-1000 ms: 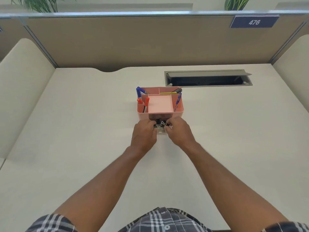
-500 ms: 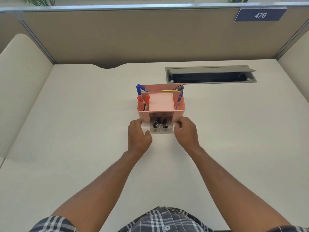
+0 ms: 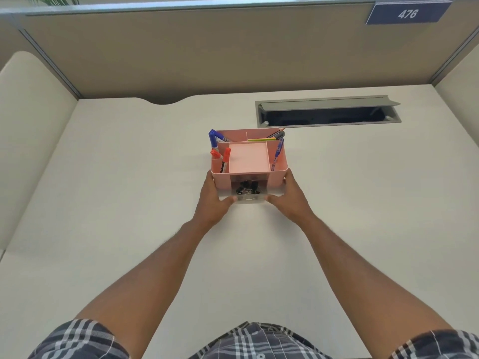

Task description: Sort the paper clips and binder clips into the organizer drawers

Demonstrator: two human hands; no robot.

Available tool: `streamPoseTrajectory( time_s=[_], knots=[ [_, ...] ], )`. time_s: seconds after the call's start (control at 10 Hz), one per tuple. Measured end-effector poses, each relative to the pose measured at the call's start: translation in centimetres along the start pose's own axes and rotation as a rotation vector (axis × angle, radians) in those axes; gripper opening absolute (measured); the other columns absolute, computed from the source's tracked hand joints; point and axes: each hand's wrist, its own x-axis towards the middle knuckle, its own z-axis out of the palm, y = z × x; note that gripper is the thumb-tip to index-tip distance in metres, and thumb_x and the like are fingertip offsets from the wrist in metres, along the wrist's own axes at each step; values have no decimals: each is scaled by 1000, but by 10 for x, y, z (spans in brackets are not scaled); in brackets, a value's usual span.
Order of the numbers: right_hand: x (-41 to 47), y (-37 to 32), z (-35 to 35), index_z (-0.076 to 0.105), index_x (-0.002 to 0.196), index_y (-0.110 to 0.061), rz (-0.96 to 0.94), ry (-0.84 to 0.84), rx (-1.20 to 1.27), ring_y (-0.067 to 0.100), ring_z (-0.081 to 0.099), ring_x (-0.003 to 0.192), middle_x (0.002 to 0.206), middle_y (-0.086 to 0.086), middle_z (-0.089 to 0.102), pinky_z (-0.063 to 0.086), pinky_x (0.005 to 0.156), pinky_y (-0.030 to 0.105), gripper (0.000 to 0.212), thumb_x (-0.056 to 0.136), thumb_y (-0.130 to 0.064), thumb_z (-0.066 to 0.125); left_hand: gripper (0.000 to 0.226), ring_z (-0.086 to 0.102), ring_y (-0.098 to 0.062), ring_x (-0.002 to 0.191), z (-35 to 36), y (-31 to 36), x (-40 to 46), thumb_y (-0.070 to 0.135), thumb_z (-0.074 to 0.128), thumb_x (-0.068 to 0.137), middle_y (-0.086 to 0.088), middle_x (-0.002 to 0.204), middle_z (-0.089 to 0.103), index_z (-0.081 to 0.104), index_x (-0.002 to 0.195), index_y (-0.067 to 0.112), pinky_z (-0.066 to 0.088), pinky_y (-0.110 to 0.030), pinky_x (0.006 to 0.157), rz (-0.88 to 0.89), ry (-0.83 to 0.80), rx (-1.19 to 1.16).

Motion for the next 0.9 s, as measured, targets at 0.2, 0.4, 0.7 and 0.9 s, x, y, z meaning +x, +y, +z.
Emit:
streamPoseTrajectory(
  time_s=[0.2, 0.4, 0.7, 0.9],
  knots=[
    [10, -5, 13, 41, 110, -51, 62, 163, 49, -17, 56, 94, 99, -40, 53, 40, 64, 5, 61, 70, -25, 78, 67, 53, -6, 113, 8, 3, 9, 23, 77, 78, 22, 124, 51, 35, 126, 45, 51, -26, 92, -30, 160, 16],
    [16, -4, 25, 48, 115, -38, 76, 319, 23, 7, 60, 96, 107, -21, 58, 47, 70, 21, 52, 72, -31, 76, 62, 57, -15, 113, 22, 5, 16, 20, 77, 78, 10, 126, 58, 42, 129, 31, 54, -37, 95, -80, 308, 60],
    [17, 0, 29, 49, 117, -34, 90, 355, -29, 12, 60, 99, 112, -15, 59, 56, 78, 33, 53, 73, -35, 79, 60, 56, -10, 113, 26, 4, 14, 28, 75, 83, 15, 127, 56, 39, 131, 36, 50, -28, 93, -93, 337, 93],
    [11, 7, 24, 49, 124, -20, 93, 305, -108, 20, 57, 108, 120, 0, 56, 54, 89, 44, 49, 81, -27, 72, 59, 54, -23, 123, 28, 9, 4, 28, 70, 86, 2, 134, 55, 39, 136, 22, 52, -39, 99, -155, 340, 177]
  ],
)
